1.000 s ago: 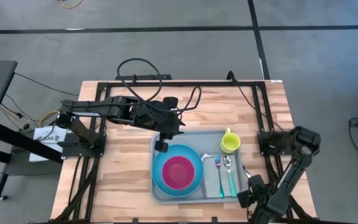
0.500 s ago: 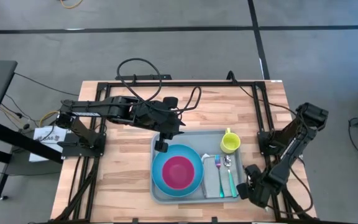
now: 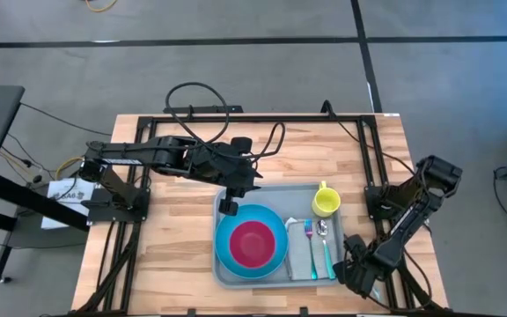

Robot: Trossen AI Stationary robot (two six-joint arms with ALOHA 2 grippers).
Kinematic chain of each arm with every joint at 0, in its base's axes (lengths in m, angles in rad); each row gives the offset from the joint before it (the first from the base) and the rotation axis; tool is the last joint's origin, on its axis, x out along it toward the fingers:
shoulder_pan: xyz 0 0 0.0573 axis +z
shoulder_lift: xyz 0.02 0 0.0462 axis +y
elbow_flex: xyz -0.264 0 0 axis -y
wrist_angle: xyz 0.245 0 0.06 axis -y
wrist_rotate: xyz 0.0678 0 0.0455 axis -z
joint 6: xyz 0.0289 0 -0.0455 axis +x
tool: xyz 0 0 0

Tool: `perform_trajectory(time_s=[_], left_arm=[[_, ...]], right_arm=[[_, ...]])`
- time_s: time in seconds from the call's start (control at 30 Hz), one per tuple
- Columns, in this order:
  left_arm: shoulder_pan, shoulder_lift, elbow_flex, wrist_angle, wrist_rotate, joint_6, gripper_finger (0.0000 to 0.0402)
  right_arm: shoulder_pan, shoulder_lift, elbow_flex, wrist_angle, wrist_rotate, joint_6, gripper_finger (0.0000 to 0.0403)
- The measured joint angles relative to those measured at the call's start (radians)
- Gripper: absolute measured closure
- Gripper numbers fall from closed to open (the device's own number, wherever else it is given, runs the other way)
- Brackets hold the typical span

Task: Set up tray
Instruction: Put the blue knife to the left of the purple fork on the gray table napkin

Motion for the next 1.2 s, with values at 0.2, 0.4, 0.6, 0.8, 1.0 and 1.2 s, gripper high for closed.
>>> perform_trajectory(time_s=[0.2,0.4,0.6,0.8,1.0,1.2], left_arm=[[0.000,0.000,0.000,0.000,0.000,-0.006,0.0294],[0.000,0.000,0.000,0.000,0.000,-0.007,0.0294],[0.000,0.000,0.000,0.000,0.000,-0.007,0.0294],[0.000,0.000,0.000,0.000,0.000,-0.003,0.0294],[0.000,0.000,0.000,0.000,0.000,-0.004,0.0294],[0.000,0.000,0.000,0.000,0.000,-0.007,0.0294]], right_arm=[[-0.014,-0.004,0.002,-0.017,0.032,0.002,0.0222],[-0.039,-0.030,-0.008,-0.014,0.050,0.016,0.0248],[-0.036,-0.011,-0.011,0.043,0.054,0.075,0.0302],[-0.058,-0.010,-0.011,0.061,0.038,0.063,0.0354],[-0.056,-0.010,0.005,0.059,0.004,0.063,0.0395],[-0.035,-0.006,0.115,-0.092,-0.021,0.109,0.0391]])
